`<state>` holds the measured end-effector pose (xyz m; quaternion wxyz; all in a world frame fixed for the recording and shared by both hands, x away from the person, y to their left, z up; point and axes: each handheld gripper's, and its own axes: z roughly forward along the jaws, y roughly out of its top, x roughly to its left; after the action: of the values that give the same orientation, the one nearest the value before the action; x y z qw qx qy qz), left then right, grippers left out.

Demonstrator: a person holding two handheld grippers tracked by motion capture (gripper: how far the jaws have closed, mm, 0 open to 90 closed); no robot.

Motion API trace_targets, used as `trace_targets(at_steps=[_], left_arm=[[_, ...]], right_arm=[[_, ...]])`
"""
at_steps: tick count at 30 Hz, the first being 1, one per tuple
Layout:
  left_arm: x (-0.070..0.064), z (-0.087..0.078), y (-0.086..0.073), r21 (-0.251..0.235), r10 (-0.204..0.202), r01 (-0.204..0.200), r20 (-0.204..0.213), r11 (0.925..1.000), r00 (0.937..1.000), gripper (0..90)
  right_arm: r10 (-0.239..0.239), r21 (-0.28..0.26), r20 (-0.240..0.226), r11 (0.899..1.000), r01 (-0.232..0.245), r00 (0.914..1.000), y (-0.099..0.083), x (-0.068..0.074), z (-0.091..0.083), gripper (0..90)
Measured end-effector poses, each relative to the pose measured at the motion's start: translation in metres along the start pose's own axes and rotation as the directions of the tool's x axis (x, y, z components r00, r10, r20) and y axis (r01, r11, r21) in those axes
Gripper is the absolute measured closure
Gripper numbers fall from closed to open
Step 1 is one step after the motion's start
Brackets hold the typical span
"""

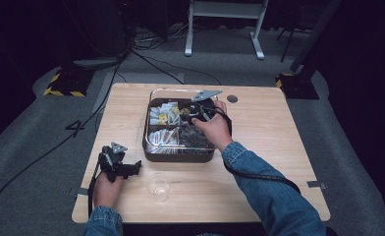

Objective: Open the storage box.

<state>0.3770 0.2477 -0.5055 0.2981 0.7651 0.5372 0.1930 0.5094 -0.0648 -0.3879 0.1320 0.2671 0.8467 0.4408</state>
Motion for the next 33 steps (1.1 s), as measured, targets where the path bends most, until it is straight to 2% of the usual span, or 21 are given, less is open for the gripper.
trace_targets(at_steps=[10, 19, 27, 33], left_arm=[[0.0, 0.0, 0.0, -0.002, 0.003, -0.003, -0.002, 1.0, 1.0, 0.0], [0.0, 0.0, 0.0, -0.003, 0.002, -0.002, -0.002, 1.0, 1.0, 0.0], [0.0, 0.0, 0.0, -0.003, 0.003, -0.003, -0.001, 1.0, 1.0, 0.0], [0.0, 0.0, 0.0, -0.003, 0.001, -0.001, 0.0, 1.0, 1.0, 0.1]], right_arm=[[0.014, -0.017, 0.0, 1.0, -0.014, 0.9999, -0.001, -0.009, -0.031, 58.5], [0.011, -0.028, 0.019, 1.0, -0.011, 0.9997, -0.008, -0.022, -0.065, 58.5], [0.032, -0.052, 0.064, 0.998, -0.028, 0.9975, -0.02, -0.035, -0.102, 58.5], [0.05, -0.062, 0.098, 0.997, -0.044, 0.994, -0.037, -0.045, -0.132, 58.5]])
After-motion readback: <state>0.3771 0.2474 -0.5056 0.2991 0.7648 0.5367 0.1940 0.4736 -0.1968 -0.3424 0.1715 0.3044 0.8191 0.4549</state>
